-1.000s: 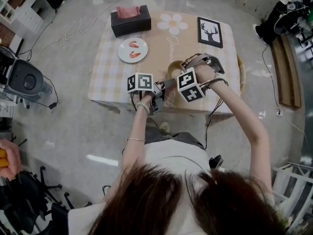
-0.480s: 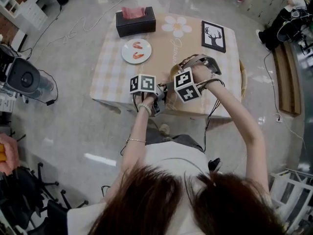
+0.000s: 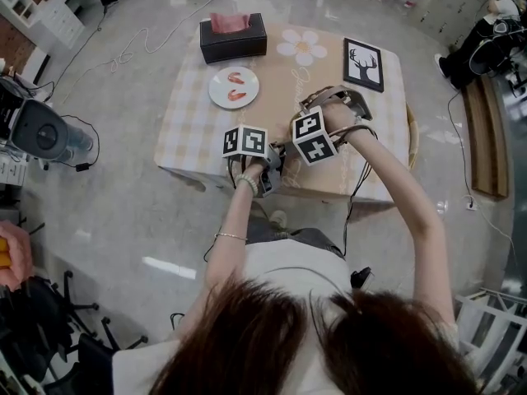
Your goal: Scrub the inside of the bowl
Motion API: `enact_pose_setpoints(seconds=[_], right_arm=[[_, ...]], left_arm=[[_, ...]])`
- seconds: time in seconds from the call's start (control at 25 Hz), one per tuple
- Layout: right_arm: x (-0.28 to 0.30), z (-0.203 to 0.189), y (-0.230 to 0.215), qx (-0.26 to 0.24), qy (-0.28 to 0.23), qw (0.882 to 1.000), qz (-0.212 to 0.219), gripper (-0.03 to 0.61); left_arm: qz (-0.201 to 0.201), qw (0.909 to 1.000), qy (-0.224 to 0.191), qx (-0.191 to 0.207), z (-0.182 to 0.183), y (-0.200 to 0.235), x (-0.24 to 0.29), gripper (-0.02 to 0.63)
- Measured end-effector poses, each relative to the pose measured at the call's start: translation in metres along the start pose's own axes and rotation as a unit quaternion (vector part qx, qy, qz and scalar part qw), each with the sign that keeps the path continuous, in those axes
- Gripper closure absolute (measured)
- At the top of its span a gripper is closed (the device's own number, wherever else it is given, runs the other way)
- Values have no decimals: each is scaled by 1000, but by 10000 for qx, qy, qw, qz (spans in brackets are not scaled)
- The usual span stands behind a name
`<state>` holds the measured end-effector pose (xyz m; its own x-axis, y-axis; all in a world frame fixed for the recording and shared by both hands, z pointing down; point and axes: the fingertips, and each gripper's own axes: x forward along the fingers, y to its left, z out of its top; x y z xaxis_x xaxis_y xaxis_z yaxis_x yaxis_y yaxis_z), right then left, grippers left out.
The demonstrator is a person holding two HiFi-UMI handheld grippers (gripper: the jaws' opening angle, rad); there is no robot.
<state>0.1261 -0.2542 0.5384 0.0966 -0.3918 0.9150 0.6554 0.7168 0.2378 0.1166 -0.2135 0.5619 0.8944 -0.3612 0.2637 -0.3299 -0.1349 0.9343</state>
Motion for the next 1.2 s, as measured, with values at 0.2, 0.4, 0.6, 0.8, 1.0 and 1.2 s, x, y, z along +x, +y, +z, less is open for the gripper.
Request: enact_pose_setpoints(seconds=[0.2, 0.4, 0.6, 0.8, 1.0, 1.2], right_arm=[[1, -4, -8, -40, 33, 10000, 14, 483], [1, -9, -13, -8, 69, 10000, 10, 483], [1, -15, -16, 28, 105, 9999, 25, 483], [5, -19, -16, 80, 136, 9999, 53, 483], [8, -24, -12, 126, 197, 9997, 114, 483], [9, -31, -10, 156, 290, 9993, 158, 483]], left_arm=[[3, 10000, 12, -23, 0, 0, 0, 482], [6, 10000, 29, -31, 0, 0, 0, 482], [17, 10000, 48, -35, -1, 0, 0, 482], [16, 10000, 53, -41, -1, 2, 1, 483], [5, 10000, 78, -39, -2, 2, 1, 483], [-6, 10000, 76, -43, -2, 2, 1, 483]])
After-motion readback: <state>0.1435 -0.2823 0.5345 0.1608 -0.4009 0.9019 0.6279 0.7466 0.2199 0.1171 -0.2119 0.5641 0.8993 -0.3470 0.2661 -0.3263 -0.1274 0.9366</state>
